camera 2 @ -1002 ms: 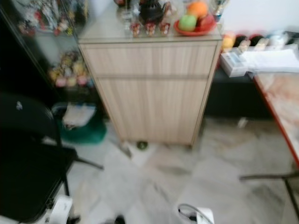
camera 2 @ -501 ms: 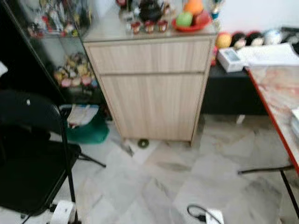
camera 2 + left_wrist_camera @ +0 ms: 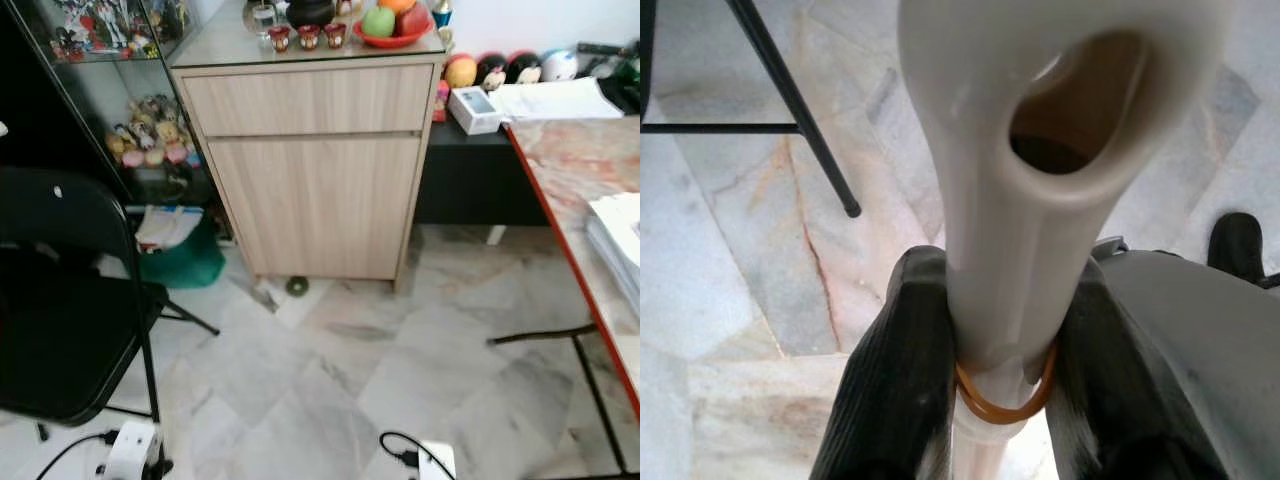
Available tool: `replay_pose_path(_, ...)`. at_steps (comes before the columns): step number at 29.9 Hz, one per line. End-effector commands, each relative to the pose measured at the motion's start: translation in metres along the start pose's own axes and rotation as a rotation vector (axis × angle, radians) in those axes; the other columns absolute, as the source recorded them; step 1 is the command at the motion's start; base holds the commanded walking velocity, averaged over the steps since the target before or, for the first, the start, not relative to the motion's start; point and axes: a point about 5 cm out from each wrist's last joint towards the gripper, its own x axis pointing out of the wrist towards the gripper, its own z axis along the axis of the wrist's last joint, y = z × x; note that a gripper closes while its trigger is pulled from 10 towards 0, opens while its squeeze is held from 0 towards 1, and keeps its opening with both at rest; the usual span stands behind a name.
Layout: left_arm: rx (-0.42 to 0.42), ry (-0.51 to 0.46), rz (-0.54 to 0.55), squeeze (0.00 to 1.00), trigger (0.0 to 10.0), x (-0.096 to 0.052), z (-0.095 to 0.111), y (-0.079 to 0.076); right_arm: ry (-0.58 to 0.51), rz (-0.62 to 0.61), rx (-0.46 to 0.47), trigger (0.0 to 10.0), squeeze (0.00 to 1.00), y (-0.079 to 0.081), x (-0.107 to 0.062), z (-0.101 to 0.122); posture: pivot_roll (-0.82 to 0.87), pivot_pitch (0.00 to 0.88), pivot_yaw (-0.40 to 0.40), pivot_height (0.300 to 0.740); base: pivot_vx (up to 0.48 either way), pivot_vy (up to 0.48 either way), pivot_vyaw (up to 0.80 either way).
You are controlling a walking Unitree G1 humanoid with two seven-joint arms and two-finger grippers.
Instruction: Sweep floor
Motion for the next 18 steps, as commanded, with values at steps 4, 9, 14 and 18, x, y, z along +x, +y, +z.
replay_pose_path(4, -0.028, 0.037, -0.015, 0.0, 10.0, -0.002, -0.01, -0.004, 0.036, 0.078, 0.011, 10.0, 0.0, 0.037, -0.003, -0.009, -0.01, 0.085, 0.071, 0.74, -0.263, 0.0, 0.0)
replay_pose_path(9, -0.026, 0.041, -0.011, 0.0, 10.0, -0.003, -0.011, -0.001, 0.037, 0.064, 0.012, 10.0, 0.0, 0.024, -0.002, -0.01, -0.07, 0.057, 0.085, 0.74, -0.261, 0.0, 0.0)
replay_pose_path(14, -0.019, 0.044, -0.011, 0.0, 10.0, -0.003, -0.01, 0.001, 0.032, 0.061, 0.019, 10.0, 0.0, 0.024, -0.003, -0.01, -0.07, 0.041, 0.095, 0.74, -0.263, 0.0, 0.0)
replay_pose_path(18, -0.017, 0.038, -0.012, 0.0, 10.0, -0.002, -0.008, 0.001, 0.03, 0.061, 0.016, 10.0, 0.0, 0.024, -0.003, -0.01, -0.07, 0.034, 0.098, 0.74, -0.262, 0.0, 0.0)
